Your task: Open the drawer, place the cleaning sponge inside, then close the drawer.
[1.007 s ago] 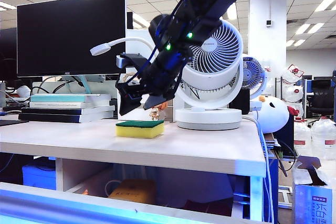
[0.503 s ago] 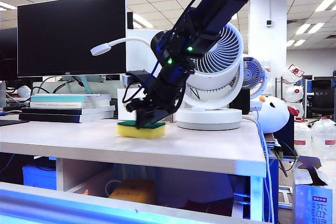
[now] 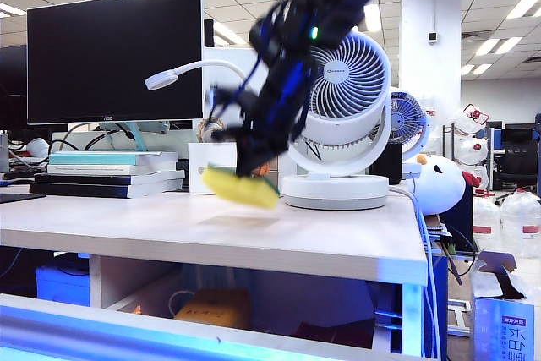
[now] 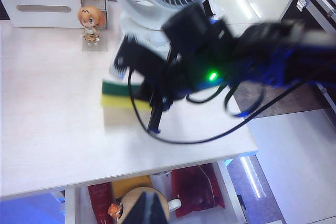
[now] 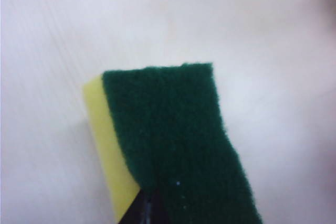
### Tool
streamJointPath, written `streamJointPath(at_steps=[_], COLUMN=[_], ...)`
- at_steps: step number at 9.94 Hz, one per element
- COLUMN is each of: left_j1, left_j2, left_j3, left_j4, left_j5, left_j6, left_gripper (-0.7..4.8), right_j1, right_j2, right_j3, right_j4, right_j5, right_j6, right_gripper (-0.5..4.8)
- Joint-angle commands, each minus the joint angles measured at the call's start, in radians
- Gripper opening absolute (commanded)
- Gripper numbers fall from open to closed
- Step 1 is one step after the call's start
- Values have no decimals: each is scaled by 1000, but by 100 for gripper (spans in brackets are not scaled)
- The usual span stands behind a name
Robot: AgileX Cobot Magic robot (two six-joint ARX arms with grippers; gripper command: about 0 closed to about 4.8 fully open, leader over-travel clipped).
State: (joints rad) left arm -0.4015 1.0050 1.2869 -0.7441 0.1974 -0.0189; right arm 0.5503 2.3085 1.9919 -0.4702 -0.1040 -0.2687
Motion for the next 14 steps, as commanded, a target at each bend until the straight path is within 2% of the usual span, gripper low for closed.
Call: streamJointPath(at_steps=[1, 2, 3, 5, 7, 8, 12, 14], left_j1=[0, 0, 0, 0, 0, 0, 0, 0], left_j2=[-2, -2, -2, -2, -2, -2, -2, -2], left_j3=[5, 5, 5, 5, 5, 5, 5, 5], left_j4=[11, -51, -113, -182, -200, -179, -173, -174], left_j5=[2, 61, 117, 198, 208, 208, 207, 207], left_j6=[4, 64, 104, 155, 162, 161, 161, 161], left_gripper=[-5, -5, -5, -5, -5, -5, -5, -5], right_j1=[3, 3, 5, 9, 9, 10, 30, 35], right_j2=[-129, -191, -191, -190, -189, -188, -142, -87], right_j3=[5, 5, 5, 4, 3, 3, 0, 0], right_j4=[-273, -523, -603, -668, -757, -806, -828, -856], right_j5=[-12, -132, -165, -165, -169, -262, -254, -187], right_j6=[68, 110, 112, 112, 112, 107, 91, 89], right_gripper=[-1, -1, -1, -1, -1, -1, -1, -1])
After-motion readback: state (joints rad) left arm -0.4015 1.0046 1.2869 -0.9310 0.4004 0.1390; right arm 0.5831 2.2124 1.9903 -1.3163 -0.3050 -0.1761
